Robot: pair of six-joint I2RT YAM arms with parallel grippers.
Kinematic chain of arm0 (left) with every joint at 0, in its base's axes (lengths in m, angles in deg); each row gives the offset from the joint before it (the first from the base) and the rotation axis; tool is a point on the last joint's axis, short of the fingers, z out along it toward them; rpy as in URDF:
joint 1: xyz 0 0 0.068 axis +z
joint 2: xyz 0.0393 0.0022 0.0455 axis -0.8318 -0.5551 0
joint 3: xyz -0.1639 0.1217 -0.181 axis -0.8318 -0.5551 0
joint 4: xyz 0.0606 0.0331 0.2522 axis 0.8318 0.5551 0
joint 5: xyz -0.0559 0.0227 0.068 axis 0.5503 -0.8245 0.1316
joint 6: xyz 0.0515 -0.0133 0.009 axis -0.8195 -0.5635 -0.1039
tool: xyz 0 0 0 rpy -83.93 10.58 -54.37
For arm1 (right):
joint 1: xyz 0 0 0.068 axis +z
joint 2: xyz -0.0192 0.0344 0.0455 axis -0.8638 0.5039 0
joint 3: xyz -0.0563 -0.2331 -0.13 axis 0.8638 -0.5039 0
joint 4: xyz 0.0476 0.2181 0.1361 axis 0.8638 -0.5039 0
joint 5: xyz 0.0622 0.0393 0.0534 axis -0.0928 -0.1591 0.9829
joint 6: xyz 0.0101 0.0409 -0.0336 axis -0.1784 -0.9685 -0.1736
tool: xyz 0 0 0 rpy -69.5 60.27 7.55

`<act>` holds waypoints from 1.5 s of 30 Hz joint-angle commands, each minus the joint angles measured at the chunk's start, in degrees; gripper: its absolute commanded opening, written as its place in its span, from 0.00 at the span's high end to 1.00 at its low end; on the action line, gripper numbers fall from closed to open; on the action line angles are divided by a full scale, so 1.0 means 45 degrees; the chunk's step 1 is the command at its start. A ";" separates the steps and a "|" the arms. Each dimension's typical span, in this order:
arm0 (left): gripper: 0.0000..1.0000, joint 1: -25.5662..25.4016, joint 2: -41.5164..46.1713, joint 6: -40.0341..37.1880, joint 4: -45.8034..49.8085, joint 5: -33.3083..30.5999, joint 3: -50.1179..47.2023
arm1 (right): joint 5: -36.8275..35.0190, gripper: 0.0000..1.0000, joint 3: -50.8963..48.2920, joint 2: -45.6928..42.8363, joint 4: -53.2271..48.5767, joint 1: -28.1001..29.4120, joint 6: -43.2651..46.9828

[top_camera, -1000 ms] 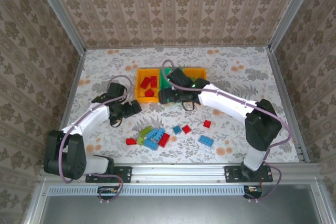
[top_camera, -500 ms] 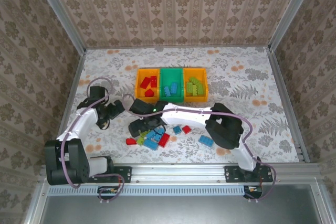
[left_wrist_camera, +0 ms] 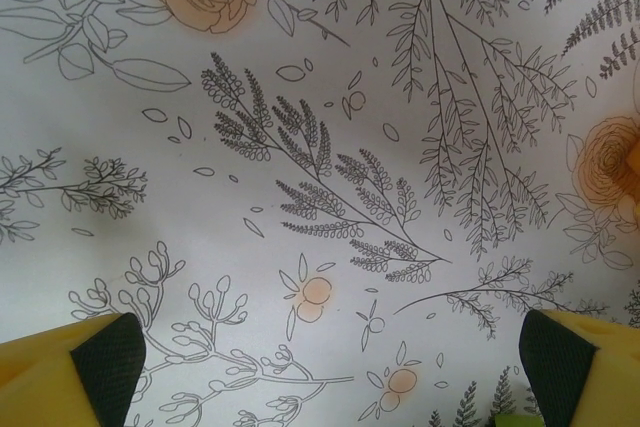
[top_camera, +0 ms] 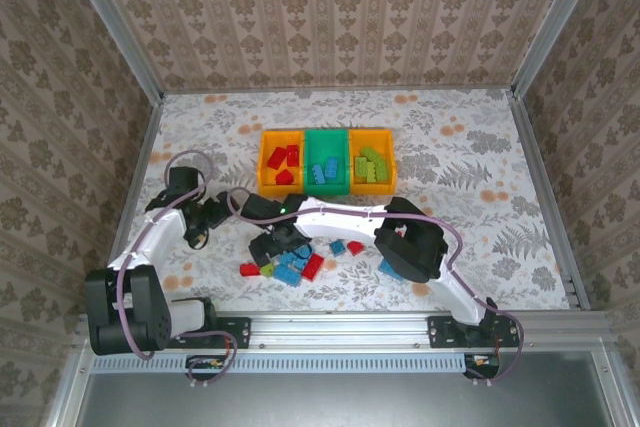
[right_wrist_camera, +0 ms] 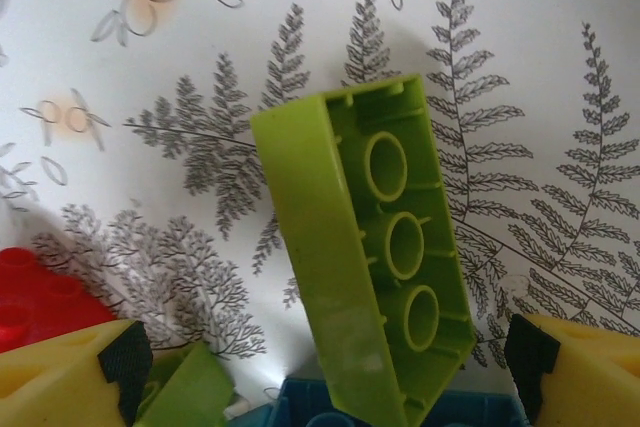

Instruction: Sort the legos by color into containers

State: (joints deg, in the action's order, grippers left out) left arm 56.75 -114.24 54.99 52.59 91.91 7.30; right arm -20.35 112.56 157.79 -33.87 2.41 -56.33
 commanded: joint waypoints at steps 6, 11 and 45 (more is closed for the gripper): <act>0.00 0.0110 0.0280 -0.0228 -0.0177 0.0242 -0.0279 | -0.0711 0.07 0.0697 0.0488 -0.0522 0.0018 -0.0081; 0.00 0.0129 0.0336 -0.0285 -0.0210 0.0241 -0.0386 | -0.1116 0.16 0.1082 0.0758 -0.0631 -0.0073 0.0361; 0.00 -0.1624 0.1016 -0.1223 -0.0850 0.0339 -0.0398 | -0.2157 0.71 -0.4398 -0.5549 0.1269 -0.6069 0.0914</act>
State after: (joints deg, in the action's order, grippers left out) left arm 51.09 -109.94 51.78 49.95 93.18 5.21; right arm -27.10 94.64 132.09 -24.73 -21.77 -52.15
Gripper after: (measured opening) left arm 0.999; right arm 0.288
